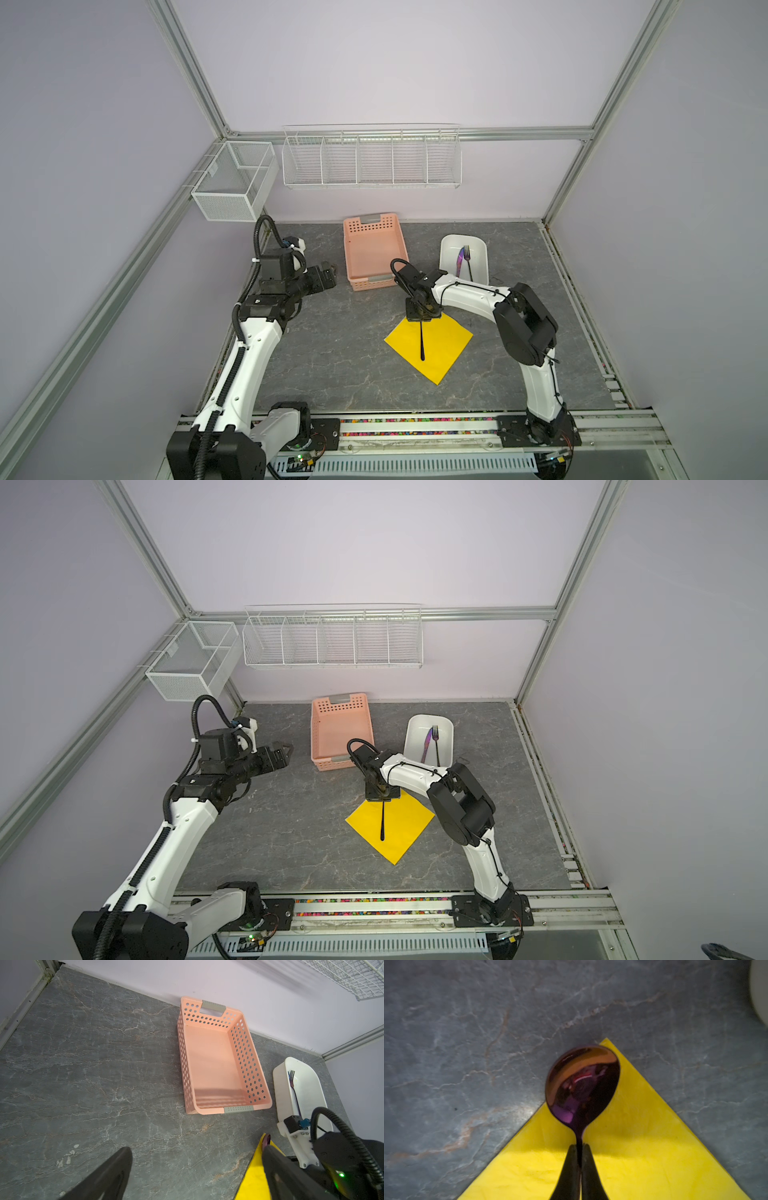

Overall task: Place the utensils on the paper napkin and roll it up
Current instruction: 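Lower the purple spoon onto the napkin and open the right gripper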

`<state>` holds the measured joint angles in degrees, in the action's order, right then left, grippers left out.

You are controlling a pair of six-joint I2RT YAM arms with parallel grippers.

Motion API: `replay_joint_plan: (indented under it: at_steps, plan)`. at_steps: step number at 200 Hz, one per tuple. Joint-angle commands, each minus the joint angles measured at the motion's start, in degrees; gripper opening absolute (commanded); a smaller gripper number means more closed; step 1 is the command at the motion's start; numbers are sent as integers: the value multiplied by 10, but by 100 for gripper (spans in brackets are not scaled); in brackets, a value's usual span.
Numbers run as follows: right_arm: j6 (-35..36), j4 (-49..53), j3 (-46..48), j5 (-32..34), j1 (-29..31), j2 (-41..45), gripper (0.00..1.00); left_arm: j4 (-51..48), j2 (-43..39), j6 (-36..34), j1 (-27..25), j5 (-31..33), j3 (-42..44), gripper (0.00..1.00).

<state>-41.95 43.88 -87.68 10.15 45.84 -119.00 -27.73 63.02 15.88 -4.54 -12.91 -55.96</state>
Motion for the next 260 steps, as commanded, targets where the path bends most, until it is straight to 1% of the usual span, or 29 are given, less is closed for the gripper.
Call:
replay_joint_plan:
  at_steps: [1,82,127,171,206,260]
  plan:
    - [11,12,-21,-7,2,10,7,0,-3,1,2,3,6,97]
    - [26,9,-15,-20,1,-14,7,-2,1,1,2,4,5,97]
    - [15,18,-13,-14,0,-27,7,-3,1,1,2,6,5,97]
    - [8,23,-9,-1,-1,-20,7,-3,-2,0,2,7,6,97]
    - [3,27,-4,10,-2,2,7,-3,0,0,2,6,5,97]
    - [-3,27,-4,4,-3,0,7,-3,1,0,2,5,5,97]
